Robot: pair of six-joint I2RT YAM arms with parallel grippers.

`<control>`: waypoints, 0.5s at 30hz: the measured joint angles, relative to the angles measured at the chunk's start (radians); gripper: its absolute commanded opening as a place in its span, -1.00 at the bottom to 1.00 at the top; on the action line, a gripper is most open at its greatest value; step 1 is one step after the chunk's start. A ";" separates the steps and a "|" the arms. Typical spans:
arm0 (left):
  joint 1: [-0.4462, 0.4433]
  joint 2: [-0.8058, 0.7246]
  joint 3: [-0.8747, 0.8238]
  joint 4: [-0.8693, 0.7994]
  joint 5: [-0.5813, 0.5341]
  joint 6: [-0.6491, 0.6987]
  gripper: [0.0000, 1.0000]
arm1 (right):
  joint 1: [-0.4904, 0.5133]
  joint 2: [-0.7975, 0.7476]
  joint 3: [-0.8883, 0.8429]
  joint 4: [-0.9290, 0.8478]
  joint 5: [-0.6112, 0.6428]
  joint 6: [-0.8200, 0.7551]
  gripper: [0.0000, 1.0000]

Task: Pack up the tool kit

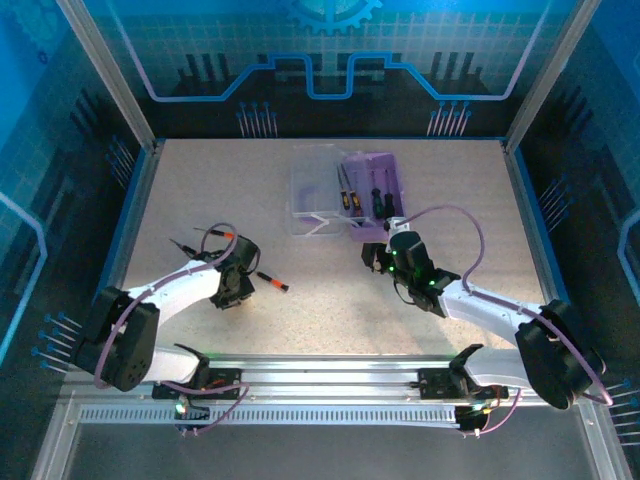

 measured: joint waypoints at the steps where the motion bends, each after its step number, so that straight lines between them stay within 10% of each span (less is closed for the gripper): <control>1: 0.000 -0.002 -0.007 0.003 0.002 0.004 -0.51 | 0.000 0.000 0.000 0.000 0.000 0.000 -0.21; 15: 0.002 -0.058 -0.012 0.004 0.022 0.051 -0.89 | -0.010 0.008 0.000 0.000 0.000 0.001 -0.22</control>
